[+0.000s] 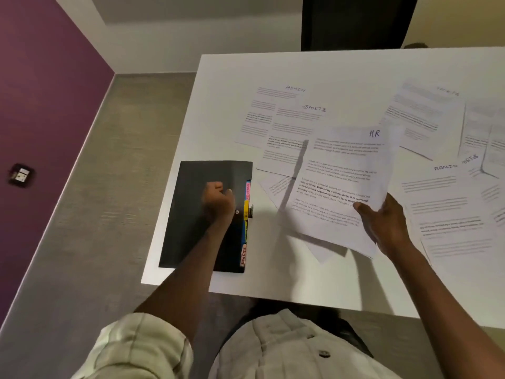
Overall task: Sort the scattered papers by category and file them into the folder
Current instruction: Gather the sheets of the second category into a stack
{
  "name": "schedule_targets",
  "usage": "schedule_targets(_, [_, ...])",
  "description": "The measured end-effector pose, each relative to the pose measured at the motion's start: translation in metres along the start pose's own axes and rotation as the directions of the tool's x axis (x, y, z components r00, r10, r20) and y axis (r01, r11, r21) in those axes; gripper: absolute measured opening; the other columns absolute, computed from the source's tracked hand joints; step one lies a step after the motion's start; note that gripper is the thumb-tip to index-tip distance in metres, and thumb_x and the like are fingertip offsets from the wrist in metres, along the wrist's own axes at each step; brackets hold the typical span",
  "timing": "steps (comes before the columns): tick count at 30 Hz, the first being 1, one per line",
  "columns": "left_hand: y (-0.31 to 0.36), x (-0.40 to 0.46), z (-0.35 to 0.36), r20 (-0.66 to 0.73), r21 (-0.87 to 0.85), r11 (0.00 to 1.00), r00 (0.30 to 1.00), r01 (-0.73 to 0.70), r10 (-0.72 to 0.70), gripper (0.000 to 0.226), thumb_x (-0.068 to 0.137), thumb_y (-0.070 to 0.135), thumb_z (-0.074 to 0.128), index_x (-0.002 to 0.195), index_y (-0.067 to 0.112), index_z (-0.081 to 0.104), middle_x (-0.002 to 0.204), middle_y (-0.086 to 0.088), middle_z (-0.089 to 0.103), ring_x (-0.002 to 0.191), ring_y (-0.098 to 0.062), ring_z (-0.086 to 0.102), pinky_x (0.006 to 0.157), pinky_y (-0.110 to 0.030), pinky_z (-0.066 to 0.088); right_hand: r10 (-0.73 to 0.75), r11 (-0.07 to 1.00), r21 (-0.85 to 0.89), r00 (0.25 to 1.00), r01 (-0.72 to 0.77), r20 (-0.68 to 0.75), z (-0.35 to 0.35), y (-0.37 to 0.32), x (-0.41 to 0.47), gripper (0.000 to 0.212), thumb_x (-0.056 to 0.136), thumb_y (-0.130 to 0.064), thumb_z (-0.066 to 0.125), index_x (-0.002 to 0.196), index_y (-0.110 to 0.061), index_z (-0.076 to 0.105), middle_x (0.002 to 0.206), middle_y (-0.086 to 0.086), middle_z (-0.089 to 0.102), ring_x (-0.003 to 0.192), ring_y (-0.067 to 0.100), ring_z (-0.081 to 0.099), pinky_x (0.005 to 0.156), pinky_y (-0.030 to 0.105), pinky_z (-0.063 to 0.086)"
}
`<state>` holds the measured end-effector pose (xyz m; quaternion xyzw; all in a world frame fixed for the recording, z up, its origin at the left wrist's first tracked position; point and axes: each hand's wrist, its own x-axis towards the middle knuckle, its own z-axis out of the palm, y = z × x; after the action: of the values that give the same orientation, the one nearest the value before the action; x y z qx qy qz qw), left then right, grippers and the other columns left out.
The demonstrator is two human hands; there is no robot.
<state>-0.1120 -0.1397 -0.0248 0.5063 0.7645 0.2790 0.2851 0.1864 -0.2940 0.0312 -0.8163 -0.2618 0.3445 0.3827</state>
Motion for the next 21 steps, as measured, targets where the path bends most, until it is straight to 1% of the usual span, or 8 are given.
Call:
schedule_targets(2, [-0.002,0.011,0.005,0.052,0.189,0.981,0.998,-0.046,0.037,0.051,0.08,0.029,0.078,0.119,0.004,0.058,0.116,-0.015,0.063,0.106,-0.029,0.061,0.083,-0.034,0.051,0.038,0.999,0.024,0.998,-0.037,-0.044,0.005,0.002,-0.005,0.046,0.085,-0.022,0.071,0.128,-0.016,0.055,0.119,0.003,0.065,0.105,0.025,0.061,0.09,0.037,0.048])
schedule_targets(3, [-0.002,0.015,0.008,0.089,0.283,0.957,0.995,-0.056,0.032,0.069,0.075,0.039,0.082,0.127,0.004,0.053,0.126,-0.017,0.059,0.115,-0.031,0.058,0.092,-0.039,0.05,0.061,0.998,0.034,0.995,-0.059,-0.073,0.01,0.003,-0.006,0.045,0.084,-0.023,0.071,0.127,-0.017,0.056,0.118,0.002,0.065,0.105,0.025,0.061,0.091,0.037,0.048])
schedule_targets(5, [-0.004,0.017,0.02,0.17,0.401,0.914,0.985,-0.06,-0.01,0.103,0.068,0.053,0.084,0.145,0.005,0.034,0.15,-0.025,0.035,0.139,-0.042,0.033,0.112,-0.053,0.034,0.095,0.995,0.047,0.99,-0.09,-0.101,0.018,0.002,-0.008,0.043,0.083,-0.024,0.071,0.124,-0.018,0.057,0.115,0.002,0.067,0.105,0.025,0.062,0.091,0.037,0.048])
schedule_targets(7, [-0.007,0.017,0.034,0.245,0.451,0.889,0.969,-0.084,-0.033,0.123,0.065,0.063,0.08,0.153,0.009,0.015,0.16,-0.028,0.008,0.147,-0.05,0.006,0.117,-0.063,0.016,0.088,0.996,0.037,0.991,-0.085,-0.097,0.024,0.0,-0.007,0.042,0.083,-0.023,0.071,0.122,-0.017,0.056,0.114,0.002,0.067,0.104,0.025,0.062,0.091,0.037,0.048])
schedule_targets(9, [-0.011,0.019,0.046,0.279,0.497,0.86,0.96,-0.112,-0.037,0.128,0.066,0.068,0.077,0.154,0.01,0.006,0.16,-0.03,0.0,0.145,-0.054,0.0,0.116,-0.067,0.011,0.072,0.997,0.029,0.993,-0.069,-0.089,0.027,-0.002,-0.004,0.041,0.083,-0.023,0.072,0.121,-0.018,0.056,0.113,0.001,0.067,0.103,0.024,0.062,0.093,0.04,0.049])
schedule_targets(11, [-0.013,0.019,0.053,0.283,0.547,0.828,0.958,-0.125,-0.042,0.126,0.069,0.069,0.073,0.155,0.01,0.002,0.16,-0.03,0.001,0.144,-0.056,0.003,0.114,-0.069,0.013,0.06,0.998,0.034,0.995,-0.058,-0.081,0.028,-0.005,-0.001,0.04,0.083,-0.023,0.072,0.12,-0.02,0.057,0.111,-0.002,0.067,0.103,0.023,0.063,0.093,0.04,0.05])
schedule_targets(15, [-0.009,0.018,0.055,0.24,0.58,0.801,0.971,-0.146,0.004,0.111,0.079,0.063,0.067,0.154,0.007,0.009,0.156,-0.029,0.019,0.139,-0.055,0.025,0.11,-0.063,0.03,0.057,0.996,0.065,0.997,-0.053,-0.058,0.027,-0.009,0.006,0.043,0.078,-0.029,0.073,0.118,-0.026,0.059,0.11,-0.006,0.069,0.102,0.021,0.065,0.093,0.043,0.052])
schedule_targets(21, [0.001,0.025,0.056,0.264,0.623,0.755,0.964,-0.203,0.041,0.101,0.078,0.049,0.07,0.15,0.004,0.016,0.139,-0.033,0.038,0.114,-0.05,0.051,0.092,-0.053,0.05,0.03,0.997,0.068,0.999,-0.029,-0.015,0.022,-0.016,0.017,0.05,0.069,-0.037,0.072,0.116,-0.028,0.059,0.109,-0.007,0.069,0.101,0.021,0.066,0.094,0.048,0.052])
